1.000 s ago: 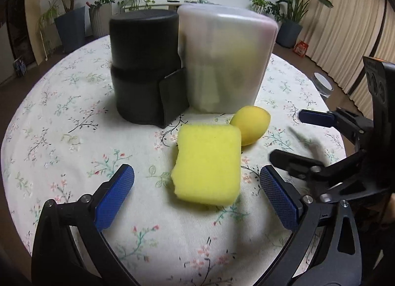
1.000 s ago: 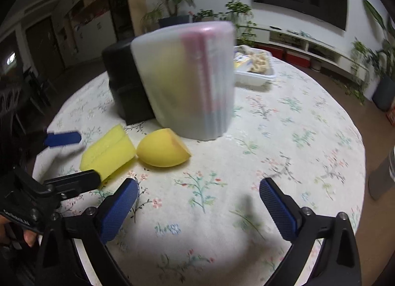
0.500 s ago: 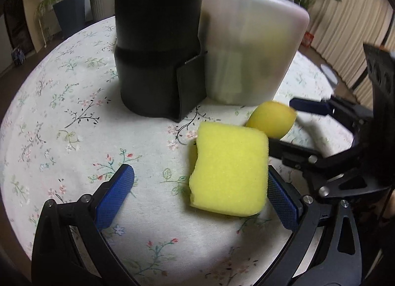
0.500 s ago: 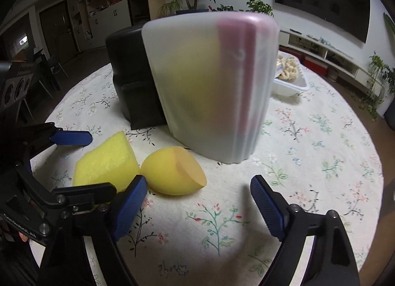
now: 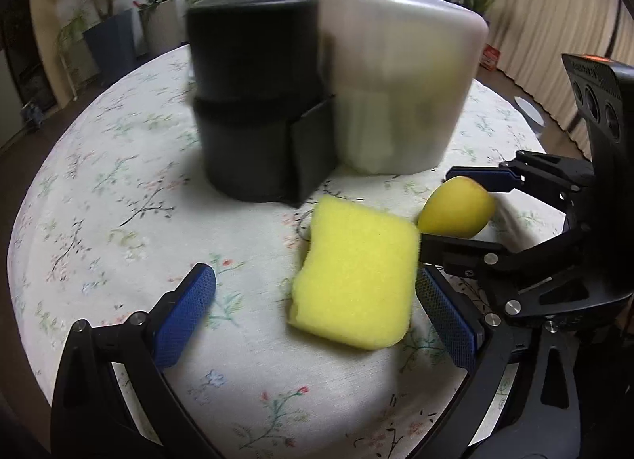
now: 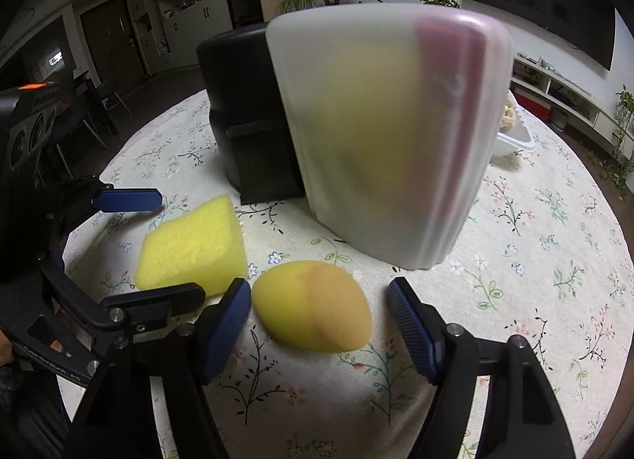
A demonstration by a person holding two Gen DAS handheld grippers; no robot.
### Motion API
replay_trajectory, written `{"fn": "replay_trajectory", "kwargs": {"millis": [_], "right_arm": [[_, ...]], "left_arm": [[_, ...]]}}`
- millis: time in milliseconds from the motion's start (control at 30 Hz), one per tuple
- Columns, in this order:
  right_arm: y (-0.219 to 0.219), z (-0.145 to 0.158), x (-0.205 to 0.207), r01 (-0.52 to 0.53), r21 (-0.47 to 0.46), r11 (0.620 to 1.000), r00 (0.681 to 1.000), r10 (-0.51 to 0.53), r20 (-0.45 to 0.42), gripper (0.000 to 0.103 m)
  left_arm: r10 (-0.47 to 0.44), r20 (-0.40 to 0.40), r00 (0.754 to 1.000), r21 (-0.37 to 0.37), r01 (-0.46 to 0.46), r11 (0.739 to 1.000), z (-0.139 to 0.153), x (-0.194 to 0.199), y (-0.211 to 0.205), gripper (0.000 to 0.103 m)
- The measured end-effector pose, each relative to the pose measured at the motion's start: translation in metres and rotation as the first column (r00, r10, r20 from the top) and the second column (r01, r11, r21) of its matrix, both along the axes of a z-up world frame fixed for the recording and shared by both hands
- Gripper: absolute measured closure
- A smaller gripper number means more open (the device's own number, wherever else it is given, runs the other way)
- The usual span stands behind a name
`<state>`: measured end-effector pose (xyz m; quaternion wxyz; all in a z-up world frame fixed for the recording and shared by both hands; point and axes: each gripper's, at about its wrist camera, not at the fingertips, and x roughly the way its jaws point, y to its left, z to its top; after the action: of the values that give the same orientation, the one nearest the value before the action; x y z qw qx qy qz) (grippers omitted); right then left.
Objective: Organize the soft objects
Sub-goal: 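Grasp the yellow rectangular sponge with the left tool while the right tool grasps the yellow egg sponge, then carry both sponges over the white tray and open both tools to release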
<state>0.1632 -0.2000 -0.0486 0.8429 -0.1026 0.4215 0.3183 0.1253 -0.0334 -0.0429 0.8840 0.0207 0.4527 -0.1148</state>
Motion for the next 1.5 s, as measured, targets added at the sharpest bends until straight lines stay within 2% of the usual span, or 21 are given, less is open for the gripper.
{"fn": "replay_trajectory", "kwargs": {"millis": [67, 200, 300, 467, 567, 600, 700, 1033, 1200, 1500], "right_arm": [[0.000, 0.000, -0.003, 0.004, -0.008, 1.000, 1.000, -0.004, 0.005, 0.030], [0.002, -0.001, -0.005, 0.017, -0.041, 0.999, 1.000, -0.016, 0.025, 0.036], [0.002, 0.000, -0.007, 0.022, -0.040, 0.999, 0.999, -0.021, 0.028, 0.042], [0.000, 0.001, -0.016, 0.005, -0.063, 0.998, 0.999, -0.002, 0.045, 0.044], [-0.001, 0.001, -0.018, 0.004, -0.065, 0.998, 0.999, 0.000, 0.050, 0.046], [-0.002, 0.001, -0.019, 0.005, -0.062, 0.998, 0.999, -0.002, 0.048, 0.047], [-0.006, 0.002, -0.022, 0.012, -0.053, 0.999, 0.999, -0.009, 0.042, 0.050], [-0.024, 0.012, -0.044, 0.058, -0.009, 0.998, 0.998, -0.057, 0.040, 0.052], [-0.042, 0.016, -0.050, 0.097, 0.002, 0.995, 0.995, -0.097, 0.025, 0.052], [-0.077, 0.032, -0.047, 0.179, 0.005, 0.984, 0.984, -0.179, -0.005, 0.052]], "left_arm": [[-0.008, -0.013, 1.000, -0.002, 0.008, 1.000, -0.003, 0.003, -0.003, 0.002], [-0.010, -0.022, 1.000, 0.018, 0.010, 1.000, -0.004, 0.004, -0.005, 0.015], [-0.007, -0.020, 1.000, 0.017, 0.007, 1.000, -0.003, 0.004, -0.003, 0.017], [0.006, -0.018, 1.000, 0.005, -0.006, 1.000, -0.003, 0.005, -0.003, 0.020], [0.008, -0.009, 1.000, 0.013, -0.008, 1.000, -0.001, 0.002, -0.001, 0.033], [0.004, -0.004, 1.000, 0.007, -0.004, 1.000, 0.000, 0.000, 0.001, 0.042], [0.002, -0.005, 1.000, -0.010, -0.002, 1.000, 0.002, -0.003, 0.001, 0.053], [0.068, 0.018, 0.998, -0.066, -0.066, 0.996, 0.011, -0.025, 0.018, 0.056], [0.132, 0.005, 0.991, -0.102, -0.131, 0.986, 0.015, -0.038, 0.042, 0.056], [0.216, 0.050, 0.975, -0.108, -0.210, 0.972, 0.044, -0.051, 0.079, 0.056]]}}
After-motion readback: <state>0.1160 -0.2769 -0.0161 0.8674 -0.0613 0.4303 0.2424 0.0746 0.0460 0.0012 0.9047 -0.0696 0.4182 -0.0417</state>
